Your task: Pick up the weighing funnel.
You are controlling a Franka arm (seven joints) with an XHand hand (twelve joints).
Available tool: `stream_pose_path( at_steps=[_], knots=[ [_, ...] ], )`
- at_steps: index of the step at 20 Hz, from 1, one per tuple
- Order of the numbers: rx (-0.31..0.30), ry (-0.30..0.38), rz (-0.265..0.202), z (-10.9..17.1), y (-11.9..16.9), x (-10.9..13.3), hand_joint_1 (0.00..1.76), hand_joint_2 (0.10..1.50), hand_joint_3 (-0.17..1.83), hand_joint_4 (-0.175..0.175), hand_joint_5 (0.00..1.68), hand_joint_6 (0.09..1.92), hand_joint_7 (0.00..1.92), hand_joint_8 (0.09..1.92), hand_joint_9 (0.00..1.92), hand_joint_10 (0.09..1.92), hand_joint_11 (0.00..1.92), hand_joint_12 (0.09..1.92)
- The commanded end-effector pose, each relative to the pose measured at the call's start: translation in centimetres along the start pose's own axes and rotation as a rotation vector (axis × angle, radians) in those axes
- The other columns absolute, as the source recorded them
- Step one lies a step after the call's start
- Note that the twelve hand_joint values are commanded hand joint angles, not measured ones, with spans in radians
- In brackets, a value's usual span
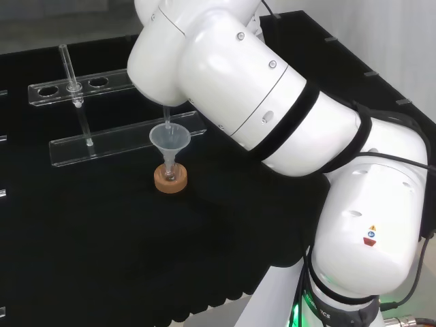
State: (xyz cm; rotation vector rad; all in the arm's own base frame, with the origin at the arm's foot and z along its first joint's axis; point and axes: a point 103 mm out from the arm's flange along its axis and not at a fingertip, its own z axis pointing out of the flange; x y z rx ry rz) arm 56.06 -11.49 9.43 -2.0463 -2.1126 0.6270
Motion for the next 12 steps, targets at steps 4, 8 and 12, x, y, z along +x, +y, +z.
stream_pose_path(
  at_steps=[4, 8, 12],
  knots=[
    [-0.001, 0.003, -0.004, 0.31, 0.68, 0.07, 0.95, 0.59, 0.6, -0.021, 0.7, 0.16, 0.55, 0.63, 0.8, 0.46, 0.57, 1.29],
    [0.006, 0.004, -0.006, 0.64, 0.95, 0.09, 0.95, 0.59, 0.6, -0.018, 0.71, 0.17, 0.55, 0.63, 0.81, 0.46, 0.57, 1.28],
    [0.014, 0.005, -0.006, 0.96, 1.18, 0.13, 0.95, 0.59, 0.6, -0.013, 0.74, 0.2, 0.55, 0.63, 0.81, 0.46, 0.57, 1.28]
  ],
)
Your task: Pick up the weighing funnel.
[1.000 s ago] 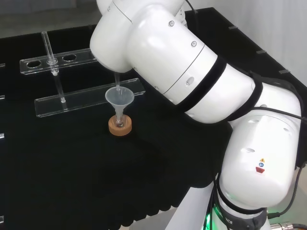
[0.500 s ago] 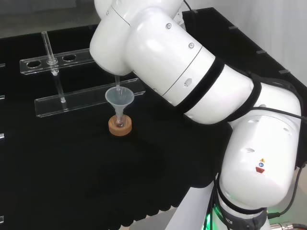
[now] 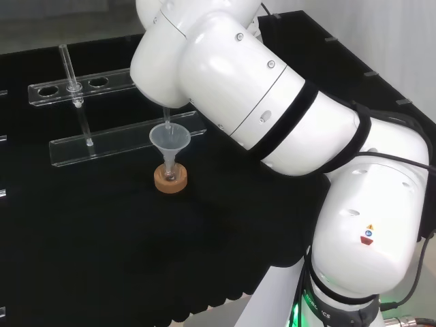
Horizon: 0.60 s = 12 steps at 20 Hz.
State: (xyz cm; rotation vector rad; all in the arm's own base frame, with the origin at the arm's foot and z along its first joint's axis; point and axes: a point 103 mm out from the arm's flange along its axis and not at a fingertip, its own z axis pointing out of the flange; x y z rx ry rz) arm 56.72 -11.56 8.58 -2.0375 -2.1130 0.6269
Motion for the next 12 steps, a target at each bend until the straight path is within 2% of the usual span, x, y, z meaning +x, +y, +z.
stream_pose_path(
  at_steps=[1, 3, 7, 12],
  knots=[
    [0.009, 0.001, 0.0, 0.49, 0.26, 0.06, 0.95, 0.59, 0.6, -0.011, 0.75, 0.2, 0.55, 0.63, 0.81, 0.46, 0.57, 1.28],
    [0.006, 0.001, 0.002, 0.53, 0.29, 0.02, 0.95, 0.59, 0.6, -0.008, 0.75, 0.26, 0.56, 0.63, 0.82, 0.45, 0.57, 1.28],
    [0.015, 0.014, 0.003, 0.58, 0.5, 0.02, 0.95, 0.59, 0.61, -0.004, 0.66, 0.5, 0.56, 0.62, 0.83, 0.43, 0.58, 1.28],
    [0.017, 0.015, -0.002, 0.89, 0.95, -0.17, 0.94, 0.6, 0.61, 0.0, 0.66, 0.58, 0.57, 0.63, 0.83, 0.43, 0.58, 1.28]
  ],
)
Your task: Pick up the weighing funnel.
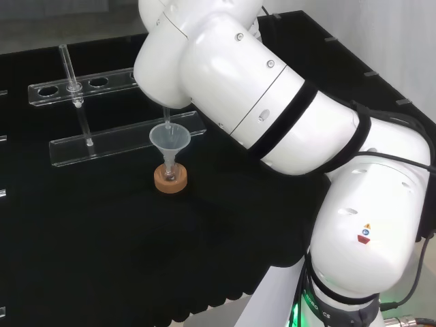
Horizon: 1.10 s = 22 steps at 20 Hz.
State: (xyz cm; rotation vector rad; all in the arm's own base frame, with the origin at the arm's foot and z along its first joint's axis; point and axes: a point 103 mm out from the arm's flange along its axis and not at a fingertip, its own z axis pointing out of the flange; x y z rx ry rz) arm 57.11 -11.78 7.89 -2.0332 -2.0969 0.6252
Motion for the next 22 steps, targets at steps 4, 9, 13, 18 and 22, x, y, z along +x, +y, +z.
stream_pose_path(
  at_steps=[4, 9, 13, 18, 22],
  knots=[
    [0.005, -0.003, -0.006, 0.27, 0.54, 0.2, 0.94, 0.6, 0.61, 0.004, 0.68, 0.6, 0.57, 0.63, 0.84, 0.43, 0.58, 1.28],
    [0.006, -0.002, -0.009, 0.26, 0.84, 0.33, 0.94, 0.61, 0.62, 0.007, 0.69, 0.62, 0.57, 0.63, 0.84, 0.44, 0.58, 1.28],
    [0.016, -0.006, -0.005, 0.35, 0.97, 0.34, 0.94, 0.61, 0.62, 0.018, 0.73, 0.65, 0.58, 0.63, 0.84, 0.44, 0.58, 1.28],
    [0.017, -0.002, -0.006, 0.46, 1.03, 0.38, 0.95, 0.62, 0.62, 0.031, 0.77, 0.68, 0.58, 0.63, 0.85, 0.44, 0.59, 1.28],
    [0.021, -0.005, -0.003, 0.69, 1.01, 0.28, 0.95, 0.62, 0.63, 0.032, 0.78, 0.69, 0.59, 0.63, 0.86, 0.44, 0.59, 1.28]
  ],
)
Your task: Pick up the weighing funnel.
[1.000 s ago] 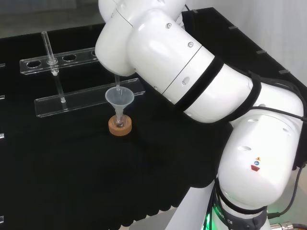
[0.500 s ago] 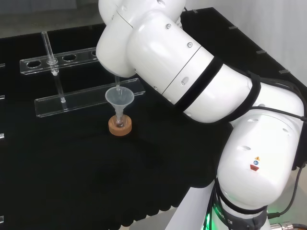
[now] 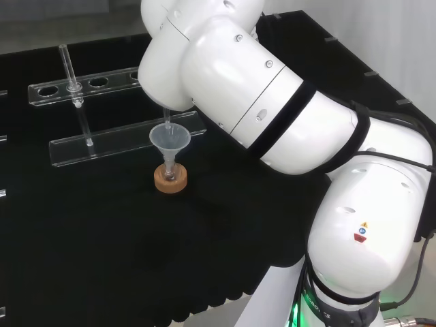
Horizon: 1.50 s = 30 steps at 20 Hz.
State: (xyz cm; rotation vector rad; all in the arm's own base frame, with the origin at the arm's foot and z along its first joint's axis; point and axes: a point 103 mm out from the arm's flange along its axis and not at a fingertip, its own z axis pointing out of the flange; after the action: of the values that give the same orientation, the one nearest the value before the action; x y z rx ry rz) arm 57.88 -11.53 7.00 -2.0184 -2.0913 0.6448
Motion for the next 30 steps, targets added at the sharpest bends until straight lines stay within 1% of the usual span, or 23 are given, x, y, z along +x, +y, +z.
stream_pose_path(
  at_steps=[1, 5, 7, 8, 9, 10, 11, 12, 13, 16, 18, 24, 30],
  knots=[
    [0.006, -0.002, 0.004, 0.3, 0.0, -0.1, 0.95, 0.62, 0.63, 0.032, 0.78, 0.69, 0.59, 0.63, 0.86, 0.44, 0.59, 1.28],
    [0.009, -0.002, 0.002, 0.5, 0.1, 0.1, 0.95, 0.62, 0.63, 0.032, 0.78, 0.7, 0.59, 0.63, 0.86, 0.44, 0.59, 1.28],
    [0.007, -0.002, 0.003, 0.5, 0.1, 0.1, 0.95, 0.62, 0.63, 0.039, 0.8, 0.71, 0.59, 0.63, 0.86, 0.44, 0.59, 1.27],
    [0.002, -0.004, 0.004, 0.5, 0.1, 0.0, 0.95, 0.62, 0.63, 0.052, 0.82, 0.71, 0.6, 0.63, 0.86, 0.44, 0.6, 1.27],
    [-0.009, -0.01, 0.007, 0.4, 0.1, 0.0, 0.95, 0.63, 0.63, 0.075, 0.89, 0.71, 0.61, 0.63, 0.87, 0.44, 0.6, 1.27],
    [-0.023, -0.013, 0.013, 0.4, 0.1, 0.0, 0.99, 0.71, 0.54, 0.115, 0.99, 0.73, 0.62, 0.63, 0.88, 0.44, 0.6, 1.27],
    [-0.033, -0.022, 0.018, 0.2, 0.0, 0.0, 1.03, 0.76, 0.48, 0.143, 1.08, 0.74, 0.64, 0.63, 0.9, 0.44, 0.62, 1.27],
    [-0.042, -0.025, 0.023, 0.1, 0.0, 0.0, 1.06, 0.77, 0.47, 0.16, 1.14, 0.72, 0.67, 0.62, 0.92, 0.43, 0.63, 1.25],
    [-0.046, -0.033, 0.027, 0.0, -0.1, 0.0, 1.08, 0.76, 0.49, 0.168, 1.18, 0.72, 0.69, 0.61, 0.94, 0.43, 0.65, 1.24],
    [-0.052, -0.046, 0.035, -0.8, -0.3, -0.2, 1.1, 0.72, 0.58, 0.175, 1.21, 0.75, 0.74, 0.58, 0.99, 0.39, 0.69, 1.22],
    [-0.06, -0.041, 0.039, -1.3, -0.5, -0.4, 1.1, 0.71, 0.6, 0.175, 1.21, 0.75, 0.75, 0.58, 1.01, 0.38, 0.73, 1.19],
    [-0.07, -0.004, 0.048, -2.6, -1.6, -1.5, 1.1, 0.7, 0.6, 0.175, 1.22, 0.74, 0.76, 0.58, 1.04, 0.37, 0.78, 1.16],
    [-0.071, -0.005, 0.059, -3.3, -2.8, -2.0, 1.1, 0.7, 0.6, 0.175, 1.22, 0.74, 0.76, 0.58, 1.05, 0.36, 0.8, 1.15]
  ],
)
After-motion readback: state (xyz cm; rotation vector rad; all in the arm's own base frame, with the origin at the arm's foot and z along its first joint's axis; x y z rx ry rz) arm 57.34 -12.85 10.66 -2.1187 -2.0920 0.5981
